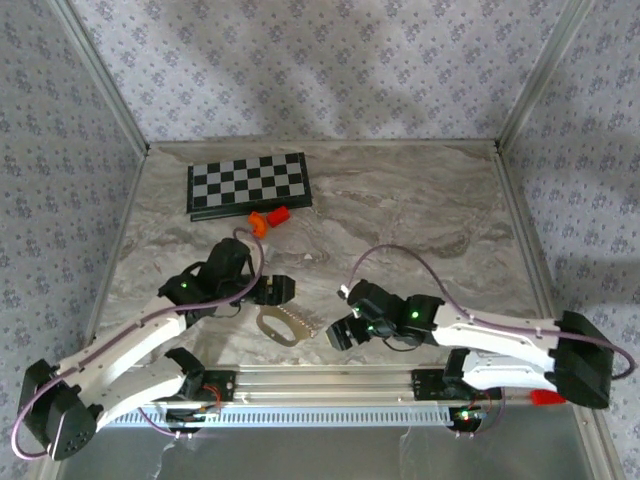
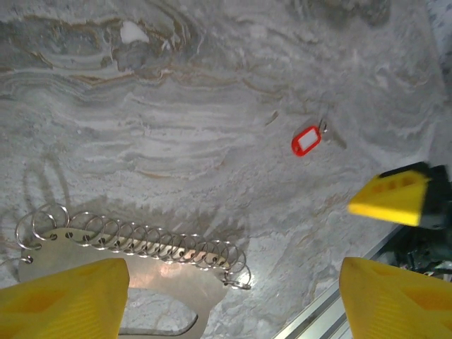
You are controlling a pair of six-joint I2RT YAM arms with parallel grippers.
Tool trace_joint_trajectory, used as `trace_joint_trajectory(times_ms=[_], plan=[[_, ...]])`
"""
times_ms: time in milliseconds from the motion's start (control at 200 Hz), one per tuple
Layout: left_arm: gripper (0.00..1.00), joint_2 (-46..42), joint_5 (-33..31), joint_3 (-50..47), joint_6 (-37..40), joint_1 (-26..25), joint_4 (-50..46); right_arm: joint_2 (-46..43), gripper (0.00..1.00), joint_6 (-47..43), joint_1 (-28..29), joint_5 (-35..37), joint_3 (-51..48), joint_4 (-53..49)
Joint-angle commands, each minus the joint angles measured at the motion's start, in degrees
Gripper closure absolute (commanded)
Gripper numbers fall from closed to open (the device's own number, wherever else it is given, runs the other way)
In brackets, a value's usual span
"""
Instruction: Put the keys on the keyring
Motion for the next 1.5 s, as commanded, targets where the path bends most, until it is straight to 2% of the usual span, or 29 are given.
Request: trace_joint_trajectory(times_ms=[0, 230, 320, 690, 1040, 1494], plan=[[0.23, -2.76, 2.77, -0.95, -1.28, 2.12, 2.75, 4.69, 0.18, -0.06, 0.71, -1.35, 3.81, 3.7], [0.23, -4.5, 3.92, -2.35, -0.31, 4.45, 2.4, 13.78, 0.34, -0.7, 2.87, -3.03, 8.45, 6.61], [0.24, -5.22, 3.99, -2.6, -0.2, 4.64, 2.34, 17.09, 0.44, -0.8, 3.32, -4.08, 9.74, 7.41], [0.25, -6.15, 3.73, -2.66, 1.55, 5.09, 2.52, 22.75, 0.62, -1.23, 4.15, -4.18, 13.29, 5.23], [0.25, -6.77, 3.66, -2.57, 1.79, 5.23, 2.47, 25.11, 0.7, -1.75, 4.16, -3.93, 14.78, 4.44], [0.25, -7.66, 3.61, -2.69, 1.7, 5.21, 2.72, 26.55, 0.71, -1.93, 4.14, -3.43, 15.53, 3.38]])
